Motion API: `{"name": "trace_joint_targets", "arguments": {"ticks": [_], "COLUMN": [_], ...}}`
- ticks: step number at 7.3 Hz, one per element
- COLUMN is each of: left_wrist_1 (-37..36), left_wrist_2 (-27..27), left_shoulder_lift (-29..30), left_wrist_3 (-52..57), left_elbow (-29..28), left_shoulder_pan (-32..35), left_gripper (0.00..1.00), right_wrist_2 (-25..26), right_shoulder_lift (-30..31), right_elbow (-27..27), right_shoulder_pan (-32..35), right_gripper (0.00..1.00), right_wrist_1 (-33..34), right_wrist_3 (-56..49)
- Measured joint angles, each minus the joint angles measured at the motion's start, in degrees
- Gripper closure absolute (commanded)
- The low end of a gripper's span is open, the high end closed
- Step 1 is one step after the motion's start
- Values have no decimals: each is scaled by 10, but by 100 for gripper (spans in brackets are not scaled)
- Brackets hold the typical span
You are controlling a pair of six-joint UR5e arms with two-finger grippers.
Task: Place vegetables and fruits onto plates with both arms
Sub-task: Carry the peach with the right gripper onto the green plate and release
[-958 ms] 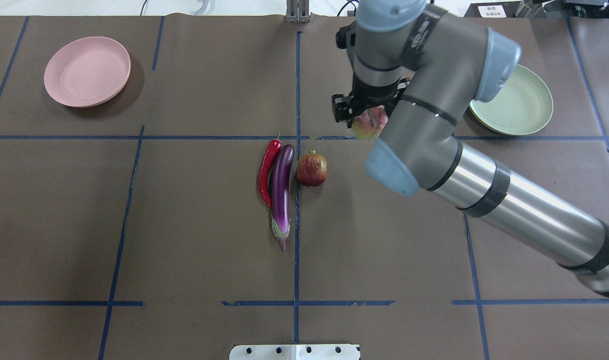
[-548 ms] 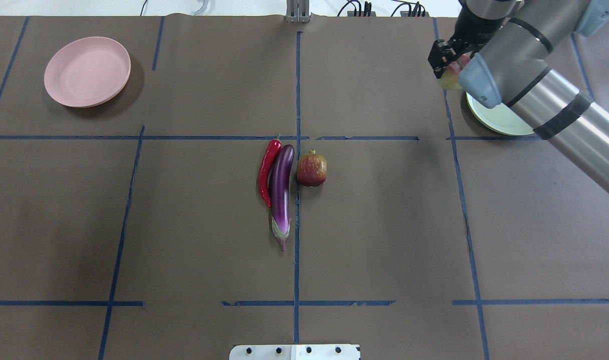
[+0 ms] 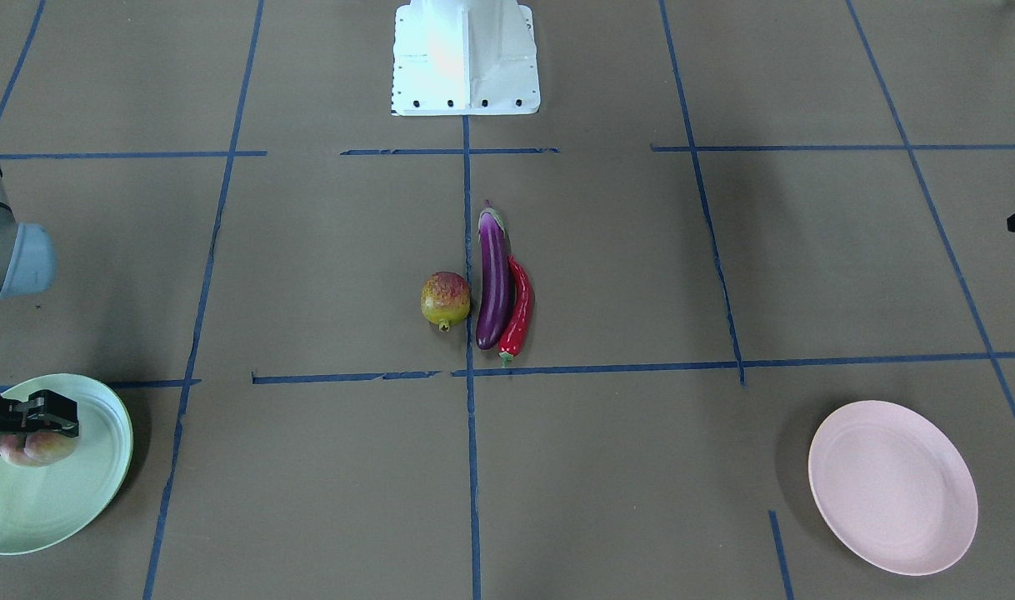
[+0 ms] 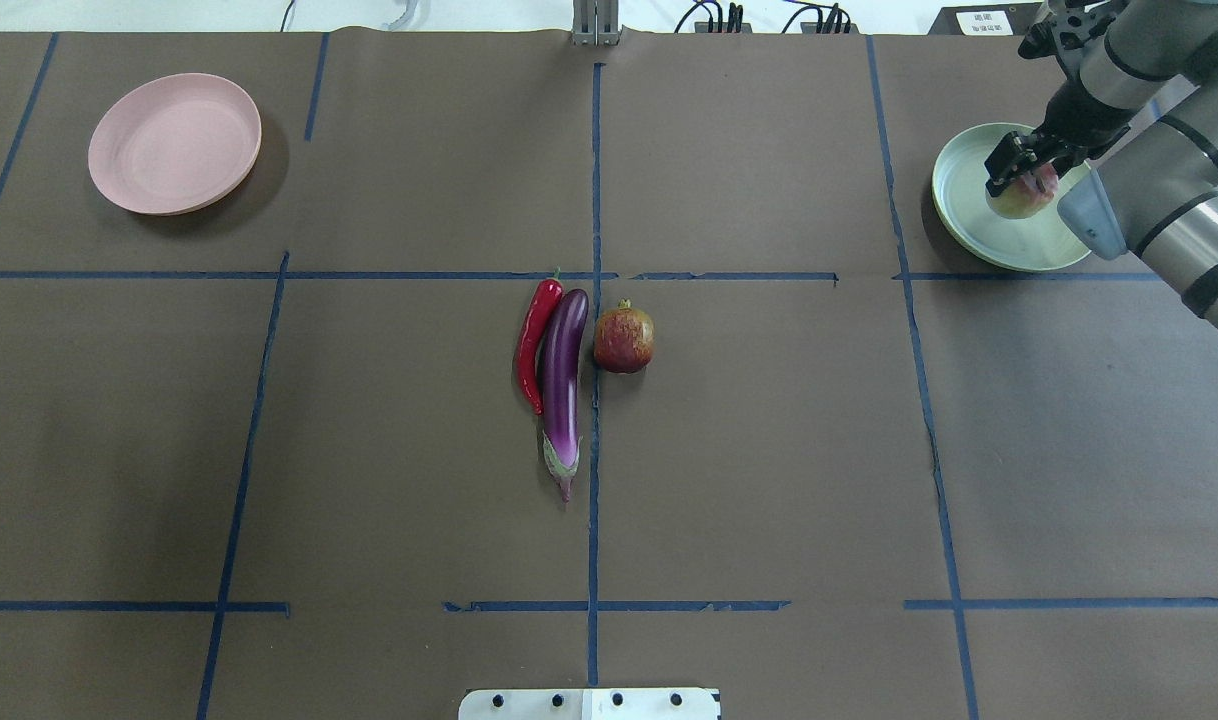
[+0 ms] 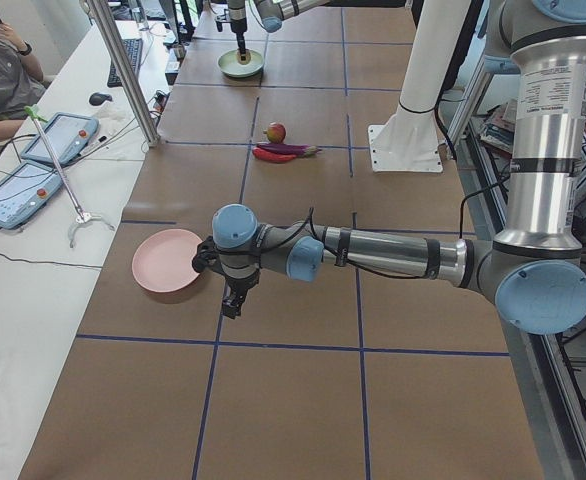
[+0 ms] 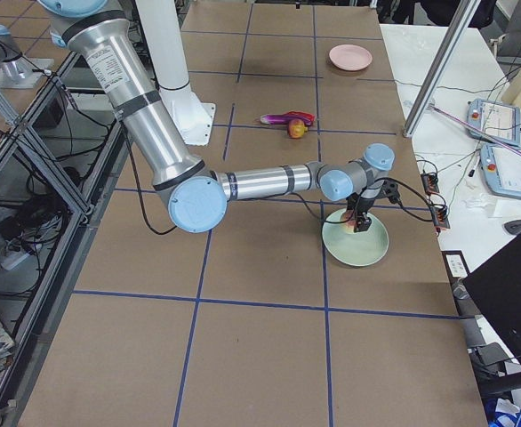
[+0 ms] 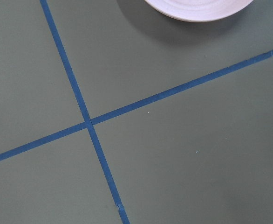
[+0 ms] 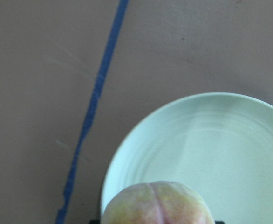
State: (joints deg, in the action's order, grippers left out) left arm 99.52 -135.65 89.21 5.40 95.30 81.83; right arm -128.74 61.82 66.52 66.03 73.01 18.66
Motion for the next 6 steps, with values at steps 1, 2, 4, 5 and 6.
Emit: {"name": "trace_joint_targets", "arguments": {"ticks": [1, 2, 4, 5, 6], "left_wrist_1": [0, 0, 1, 9, 24], "left_wrist_2": [0, 0, 1, 1, 2], "left_shoulder_lift": [0, 1, 1, 3, 16], "left_wrist_3": [0, 0, -2, -9, -27], "left_elbow": [0, 0, 3, 7, 9], "left_shoulder_pan": [0, -1, -5, -14, -33], "left_gripper": [0, 0, 0, 0, 0], "right_wrist_2": [2, 4, 13, 14, 10], "right_shoulder_lift": [18, 33, 50, 49, 48], "right_elbow": [-2, -2, 2, 8, 15], "right_shoulder_pan": [0, 1, 4, 13, 29], "right_gripper": [28, 0, 0, 0, 0], "right_wrist_1": [-11, -21, -28, -26, -21], "right_wrist_3": [-10, -25, -45, -49, -51]}}
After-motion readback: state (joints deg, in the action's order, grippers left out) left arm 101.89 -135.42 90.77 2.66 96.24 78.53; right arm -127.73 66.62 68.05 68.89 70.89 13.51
